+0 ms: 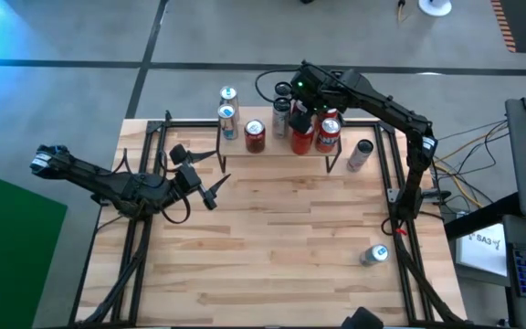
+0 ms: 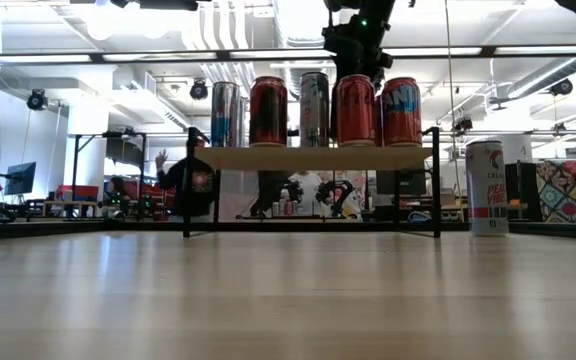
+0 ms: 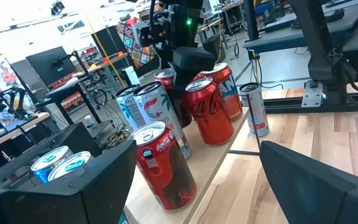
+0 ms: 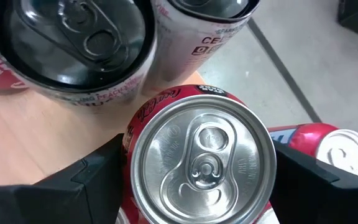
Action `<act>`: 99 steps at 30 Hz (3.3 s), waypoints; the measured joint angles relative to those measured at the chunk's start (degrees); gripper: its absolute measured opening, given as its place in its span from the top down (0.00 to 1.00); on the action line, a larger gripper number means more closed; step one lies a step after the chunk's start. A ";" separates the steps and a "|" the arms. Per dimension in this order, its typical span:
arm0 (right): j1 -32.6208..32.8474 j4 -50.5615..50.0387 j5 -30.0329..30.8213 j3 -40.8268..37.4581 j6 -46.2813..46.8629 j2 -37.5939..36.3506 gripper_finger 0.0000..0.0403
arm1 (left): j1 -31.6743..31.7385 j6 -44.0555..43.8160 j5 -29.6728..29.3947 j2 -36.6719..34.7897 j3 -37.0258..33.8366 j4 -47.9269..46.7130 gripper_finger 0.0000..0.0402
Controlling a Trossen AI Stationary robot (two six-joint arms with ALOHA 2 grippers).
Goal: Place canned beverage on shelf
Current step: Put the red soda can on the shelf
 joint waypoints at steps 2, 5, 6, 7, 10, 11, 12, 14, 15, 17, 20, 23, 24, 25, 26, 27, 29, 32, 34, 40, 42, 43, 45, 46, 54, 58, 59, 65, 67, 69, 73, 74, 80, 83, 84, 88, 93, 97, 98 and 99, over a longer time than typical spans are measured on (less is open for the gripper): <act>-0.01 -0.23 0.32 0.07 -0.26 -0.19 0.26 | 0.00 0.00 -0.01 0.00 0.00 -0.01 0.19; -0.13 -0.44 0.44 0.93 -0.47 -0.19 0.26 | 0.00 0.02 -0.02 0.00 0.00 0.00 0.19; -0.13 -0.29 0.44 1.22 -0.47 -0.19 0.26 | -0.02 0.00 -0.02 0.00 0.00 0.00 0.19; -0.13 -0.15 0.46 1.45 -0.45 -0.19 0.26 | 0.00 0.01 -0.02 0.00 0.00 0.00 0.19; -0.15 -0.04 0.54 1.55 -0.45 -0.36 0.26 | -0.02 0.01 -0.02 0.00 0.00 0.00 0.19; -0.15 -0.04 0.66 1.55 -0.45 -0.36 0.26 | -0.01 0.02 -0.02 0.00 0.00 -0.01 0.19; -0.15 -0.04 0.96 1.55 -0.45 -0.35 0.26 | -0.01 0.02 -0.01 0.00 0.00 -0.01 0.19; -0.15 0.02 1.40 1.55 -0.53 -0.36 0.26 | -0.02 0.02 -0.02 0.00 0.00 0.00 0.19; -0.24 0.15 1.38 1.55 -0.65 -0.37 0.26 | 0.00 0.02 -0.02 0.00 0.00 0.00 0.19; -0.37 0.64 1.38 1.55 -0.65 -0.39 0.26 | -0.01 0.02 0.00 0.00 0.00 0.00 0.19; -0.54 0.40 1.38 1.56 -0.65 -0.10 0.26 | -0.01 0.02 -0.02 0.00 0.00 -0.01 0.19; -0.65 0.43 1.38 1.62 -0.69 0.70 0.26 | -0.02 0.02 -0.02 0.00 0.00 0.00 0.19; -0.66 0.42 1.40 1.62 -0.75 1.04 0.26 | 0.00 0.02 -0.02 0.00 0.00 0.00 0.19; -0.66 0.36 1.40 1.62 -0.89 1.33 0.26 | 0.00 0.00 -0.02 -0.02 0.00 0.00 0.19; -0.66 0.35 1.34 1.62 -1.00 1.56 0.26 | 0.00 0.02 0.00 0.00 0.00 0.00 0.19; -0.63 0.38 1.33 1.62 -1.02 1.75 0.26 | 0.00 0.02 -0.02 0.00 0.00 -0.02 0.19; -0.63 0.36 1.31 1.62 -1.11 1.89 0.26 | -0.01 0.02 -0.01 0.00 0.00 -0.02 0.19; -0.63 0.37 1.33 1.62 -1.19 1.90 0.26 | 0.00 0.02 -0.02 0.00 0.00 -0.04 0.19; -0.63 0.35 1.33 1.62 -1.19 1.97 0.26 | 0.00 0.02 0.00 0.00 0.00 -0.11 0.19; -0.66 -0.20 1.33 1.51 -1.30 1.97 0.26 | 0.00 -0.11 0.00 0.00 0.00 -0.33 0.19; -0.69 -0.42 1.34 1.44 -1.24 1.97 0.26 | -0.01 -0.20 0.00 0.00 0.00 -0.33 0.19; -0.70 -0.56 1.33 1.40 -1.23 1.97 0.26 | 0.00 -0.20 -0.01 0.00 0.00 -0.35 0.19; -0.69 -0.60 1.33 1.40 -1.51 1.97 0.26 | 0.00 -0.20 0.00 0.00 0.00 -0.36 0.19; -0.68 -0.59 1.31 1.40 -1.63 1.97 0.26 | -0.01 -0.20 -0.01 0.00 0.00 -0.37 0.19; -0.63 -0.87 1.12 1.38 -1.73 1.97 0.26 | 0.00 -0.20 0.00 -0.01 0.00 -0.51 0.19; -0.63 -0.86 1.14 1.38 -1.76 1.97 0.25 | -0.02 -0.20 -0.02 0.00 0.00 -0.51 0.19; -0.63 -0.85 1.14 1.38 -1.76 1.98 0.25 | -0.01 -0.20 -0.01 -0.01 0.00 -0.51 0.19; -0.64 -0.65 1.18 1.38 -1.76 2.07 0.23 | 0.00 -0.20 -0.02 0.00 0.00 -0.50 0.19; -0.63 -0.59 1.16 1.38 -1.76 2.08 0.23 | 0.00 -0.20 -0.01 0.00 0.00 -0.50 0.19; -0.65 -0.56 1.16 1.36 -1.79 2.08 0.23 | -0.01 -0.20 0.00 0.00 0.00 -0.50 0.19; -0.63 -0.46 1.16 1.36 -2.22 2.08 0.23 | -0.02 -0.20 0.00 0.00 0.00 -0.57 0.19; -0.63 -0.46 1.16 1.36 -2.23 2.08 0.23 | 0.00 -0.20 -0.02 0.00 0.00 -0.57 0.19; -0.63 -0.46 1.16 1.33 -2.22 2.08 0.23 | 0.00 -0.20 -0.01 0.00 0.00 -0.71 0.19; -0.63 -0.46 1.16 1.33 -2.22 2.08 0.23 | -0.02 -0.20 0.00 0.00 0.00 -0.76 0.19; -0.63 -0.46 1.16 1.33 -2.22 2.08 0.23 | 0.00 -0.20 -0.02 0.00 0.00 -0.76 0.19; -0.63 -0.44 1.16 1.33 -2.22 2.08 0.23 | 0.00 -0.20 -0.01 -0.02 0.00 -0.81 0.19; -0.63 -0.43 1.16 1.33 -2.22 2.08 0.23 | -0.02 -0.20 -0.01 0.00 0.00 -0.87 0.19; -0.63 -0.42 1.14 1.33 -2.22 2.08 0.23 | 0.00 -0.20 -0.01 0.00 0.00 -0.87 0.19; -0.63 -0.42 1.15 1.33 -2.22 2.08 0.23 | 0.00 -0.21 0.00 0.00 0.00 -0.87 0.19; -0.63 -0.42 1.16 1.33 -2.22 2.08 0.23 | 0.00 -0.20 0.00 0.00 0.00 -0.87 0.19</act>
